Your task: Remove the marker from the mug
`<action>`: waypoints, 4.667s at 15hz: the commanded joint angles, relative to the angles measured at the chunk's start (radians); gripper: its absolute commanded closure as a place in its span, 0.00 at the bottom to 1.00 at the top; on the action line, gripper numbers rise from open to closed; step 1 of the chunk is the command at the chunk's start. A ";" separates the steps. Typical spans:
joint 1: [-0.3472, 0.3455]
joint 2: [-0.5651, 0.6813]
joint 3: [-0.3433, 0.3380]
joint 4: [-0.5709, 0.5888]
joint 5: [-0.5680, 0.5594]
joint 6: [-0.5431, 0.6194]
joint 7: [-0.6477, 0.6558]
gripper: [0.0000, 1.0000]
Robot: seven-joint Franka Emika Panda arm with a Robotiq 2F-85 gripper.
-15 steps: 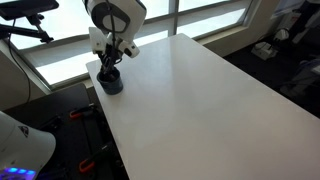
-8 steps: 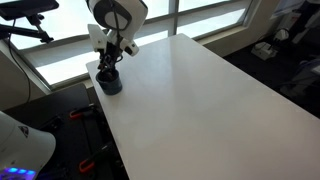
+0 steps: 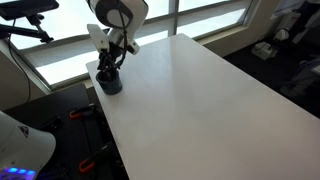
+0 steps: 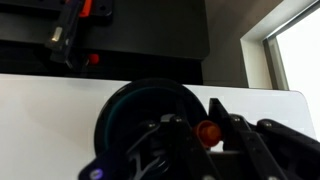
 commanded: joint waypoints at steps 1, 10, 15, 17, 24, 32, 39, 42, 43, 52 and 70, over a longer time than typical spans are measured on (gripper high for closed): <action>0.045 -0.033 -0.014 -0.026 -0.168 0.007 0.114 0.92; 0.107 -0.094 0.022 -0.013 -0.352 -0.018 0.227 0.92; 0.107 -0.166 0.010 -0.061 -0.460 0.083 0.236 0.35; 0.100 -0.203 0.012 -0.084 -0.498 0.120 0.225 0.22; 0.070 -0.300 0.023 -0.186 -0.435 0.265 0.110 0.00; 0.081 -0.338 0.043 -0.242 -0.316 0.320 -0.027 0.00; 0.086 -0.328 0.060 -0.249 -0.387 0.286 -0.076 0.00; 0.084 -0.324 0.059 -0.254 -0.398 0.278 -0.138 0.00; 0.083 -0.322 0.058 -0.256 -0.397 0.277 -0.162 0.00; 0.064 -0.311 0.042 -0.269 -0.440 0.281 -0.241 0.10; 0.057 -0.256 0.060 -0.388 -0.536 0.621 -0.378 0.23</action>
